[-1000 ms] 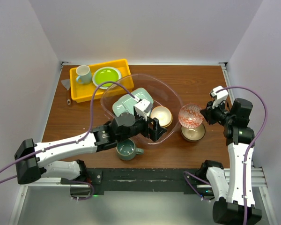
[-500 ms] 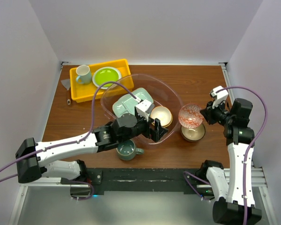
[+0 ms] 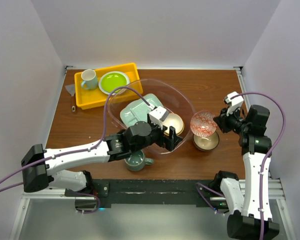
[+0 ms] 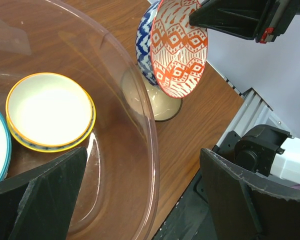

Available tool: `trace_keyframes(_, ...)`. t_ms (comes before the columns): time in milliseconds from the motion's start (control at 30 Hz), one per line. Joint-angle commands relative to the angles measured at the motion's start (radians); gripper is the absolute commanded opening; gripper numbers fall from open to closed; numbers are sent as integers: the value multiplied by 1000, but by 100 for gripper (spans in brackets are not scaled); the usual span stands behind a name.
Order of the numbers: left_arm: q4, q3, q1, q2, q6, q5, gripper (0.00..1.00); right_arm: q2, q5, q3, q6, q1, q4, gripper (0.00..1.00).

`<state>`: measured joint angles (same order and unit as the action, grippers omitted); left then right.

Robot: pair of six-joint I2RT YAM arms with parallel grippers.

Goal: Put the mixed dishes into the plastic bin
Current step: Pick up the bowl from the center of the board.

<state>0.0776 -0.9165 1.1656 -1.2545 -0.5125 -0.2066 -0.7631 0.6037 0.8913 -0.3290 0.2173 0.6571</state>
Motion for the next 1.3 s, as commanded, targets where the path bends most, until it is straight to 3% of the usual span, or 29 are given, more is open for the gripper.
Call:
trace_keyframes(0,91,-61,11,-37,-6,-53,100,15,50,8,22,7,-73,0)
trace_keyframes(267,120,-139,28,-163,-57,-201,98,13,62,9,25,8,-74,0)
trace_keyframes(733,53,-354,65,-397,-87,-422,75,15,70,11,25,10,-71,0)
trace_keyframes(933,-7,-456,66,-479,-64,-485,51,13,85,17,24,11,-65,0)
trace_keyframes(1133,-67,-524,66,-517,-20,-513,14,13,139,46,-1,10,-33,0)
trace_keyframes(1167,-71,-532,66,-517,-14,-516,2,12,149,61,-8,10,-25,0)
trace_keyframes(1267,-73,-533,66,-491,6,-521,0,7,212,101,-45,10,22,0)
